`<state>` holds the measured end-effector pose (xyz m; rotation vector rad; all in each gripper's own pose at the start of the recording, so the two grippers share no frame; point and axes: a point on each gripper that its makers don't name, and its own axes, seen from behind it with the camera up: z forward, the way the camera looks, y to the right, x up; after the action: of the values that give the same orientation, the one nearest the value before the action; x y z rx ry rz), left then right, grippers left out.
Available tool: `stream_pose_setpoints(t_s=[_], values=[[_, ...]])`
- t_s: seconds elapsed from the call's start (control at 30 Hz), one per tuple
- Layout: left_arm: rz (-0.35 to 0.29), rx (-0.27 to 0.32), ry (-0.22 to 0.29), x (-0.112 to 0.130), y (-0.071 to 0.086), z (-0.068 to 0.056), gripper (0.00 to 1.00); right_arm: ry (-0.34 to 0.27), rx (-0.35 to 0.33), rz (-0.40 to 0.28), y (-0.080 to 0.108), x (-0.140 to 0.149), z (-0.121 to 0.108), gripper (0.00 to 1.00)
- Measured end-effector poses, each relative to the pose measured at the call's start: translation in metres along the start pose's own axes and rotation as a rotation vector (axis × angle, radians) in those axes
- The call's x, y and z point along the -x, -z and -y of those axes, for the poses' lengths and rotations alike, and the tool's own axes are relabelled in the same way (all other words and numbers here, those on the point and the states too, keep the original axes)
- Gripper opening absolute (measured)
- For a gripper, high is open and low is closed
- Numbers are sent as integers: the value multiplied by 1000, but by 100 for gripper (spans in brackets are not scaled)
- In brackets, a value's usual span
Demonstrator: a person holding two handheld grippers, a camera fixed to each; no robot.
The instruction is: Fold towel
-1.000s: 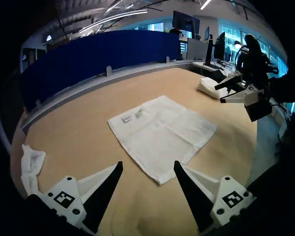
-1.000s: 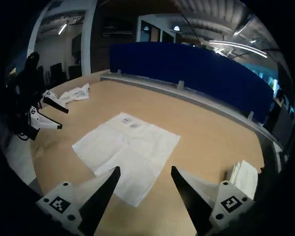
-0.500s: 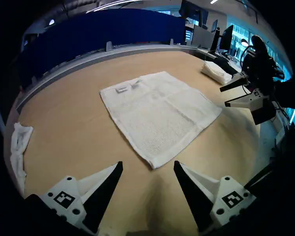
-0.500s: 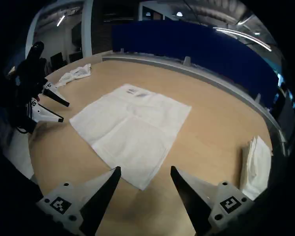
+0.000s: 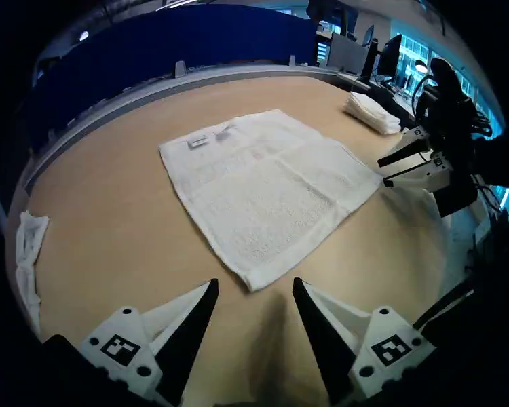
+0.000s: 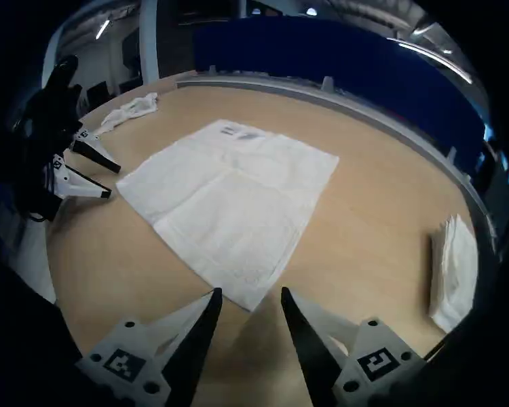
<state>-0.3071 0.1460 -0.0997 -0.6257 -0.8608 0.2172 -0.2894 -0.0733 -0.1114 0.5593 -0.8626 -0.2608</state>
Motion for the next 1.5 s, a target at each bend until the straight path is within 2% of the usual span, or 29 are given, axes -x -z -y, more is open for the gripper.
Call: stream_pose_setpoints(t_s=[0.2,0.4,0.57,0.67,0.73,0.77,1.07,1.2,1.33,1.5], values=[[17,2,-6,5,-5,-8,72,-27,-13,22,-2,9,1,43],[26,-4,19,5,-8,-9,66,-32,-8,24,-3,11,1,42],[26,-9,61,3,-8,-5,61,-40,-9,22,-4,11,1,40],[26,-18,82,2,-8,-1,54,-42,1,20,-3,10,-1,30],[25,-21,87,3,-9,1,52,-40,9,18,-3,10,-3,19],[25,-23,89,3,-9,1,52,-38,13,17,-3,10,-4,18],[28,-51,80,3,-10,4,42,-30,6,18,-2,11,0,15],[31,-55,95,3,-9,7,32,-25,1,20,-3,11,2,13],[34,-76,100,5,-10,12,10,-14,2,16,-3,10,3,13],[32,-75,96,4,-10,10,9,-16,0,12,-3,8,5,13]])
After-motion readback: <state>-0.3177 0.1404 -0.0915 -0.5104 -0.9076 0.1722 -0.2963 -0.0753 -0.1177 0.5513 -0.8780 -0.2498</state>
